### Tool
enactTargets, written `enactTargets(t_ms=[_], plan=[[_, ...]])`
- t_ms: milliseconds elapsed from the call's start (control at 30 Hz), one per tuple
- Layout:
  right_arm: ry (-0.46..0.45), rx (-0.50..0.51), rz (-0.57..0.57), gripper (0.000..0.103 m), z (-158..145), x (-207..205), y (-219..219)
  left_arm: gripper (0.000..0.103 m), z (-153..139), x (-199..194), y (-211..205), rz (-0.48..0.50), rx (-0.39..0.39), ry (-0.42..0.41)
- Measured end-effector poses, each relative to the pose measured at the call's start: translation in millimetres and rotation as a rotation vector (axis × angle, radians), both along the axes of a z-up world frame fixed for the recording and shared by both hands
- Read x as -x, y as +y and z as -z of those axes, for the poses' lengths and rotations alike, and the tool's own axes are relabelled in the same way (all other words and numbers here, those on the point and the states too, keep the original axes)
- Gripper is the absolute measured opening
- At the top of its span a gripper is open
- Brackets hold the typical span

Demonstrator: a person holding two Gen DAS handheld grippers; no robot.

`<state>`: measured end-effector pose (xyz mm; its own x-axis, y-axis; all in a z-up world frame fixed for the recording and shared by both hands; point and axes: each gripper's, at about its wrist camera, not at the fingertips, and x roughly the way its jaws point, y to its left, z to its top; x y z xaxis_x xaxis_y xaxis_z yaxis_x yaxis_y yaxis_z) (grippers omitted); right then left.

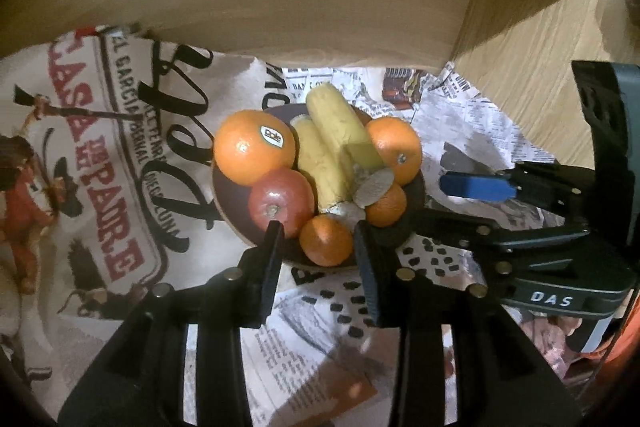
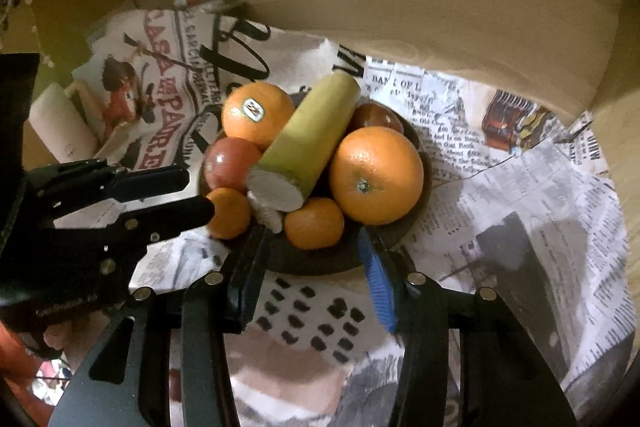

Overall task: Organize fruits
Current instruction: 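Grasp a brown chestnut with the left tool while the right tool grasps another chestnut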

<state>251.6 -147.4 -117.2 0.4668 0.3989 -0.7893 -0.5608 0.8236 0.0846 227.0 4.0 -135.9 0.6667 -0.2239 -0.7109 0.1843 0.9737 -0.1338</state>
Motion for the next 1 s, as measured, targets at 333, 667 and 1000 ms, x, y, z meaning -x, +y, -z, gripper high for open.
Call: enactTargets(t_ms=[333, 667, 1000], plan=[[-0.024, -0.048, -0.015, 0.043, -10, 50, -15, 0.052, -5, 54, 1, -0.013, -0.019, -0.013], [0.017, -0.065, 0.02, 0.043, 8, 85, -41, 0.053, 23, 93, -23, 0.041, 0.009, 0.069], [0.036, -0.074, 0.03, 0.043, 14, 98, -54, 0.05, 43, 98, -48, 0.108, 0.028, 0.101]])
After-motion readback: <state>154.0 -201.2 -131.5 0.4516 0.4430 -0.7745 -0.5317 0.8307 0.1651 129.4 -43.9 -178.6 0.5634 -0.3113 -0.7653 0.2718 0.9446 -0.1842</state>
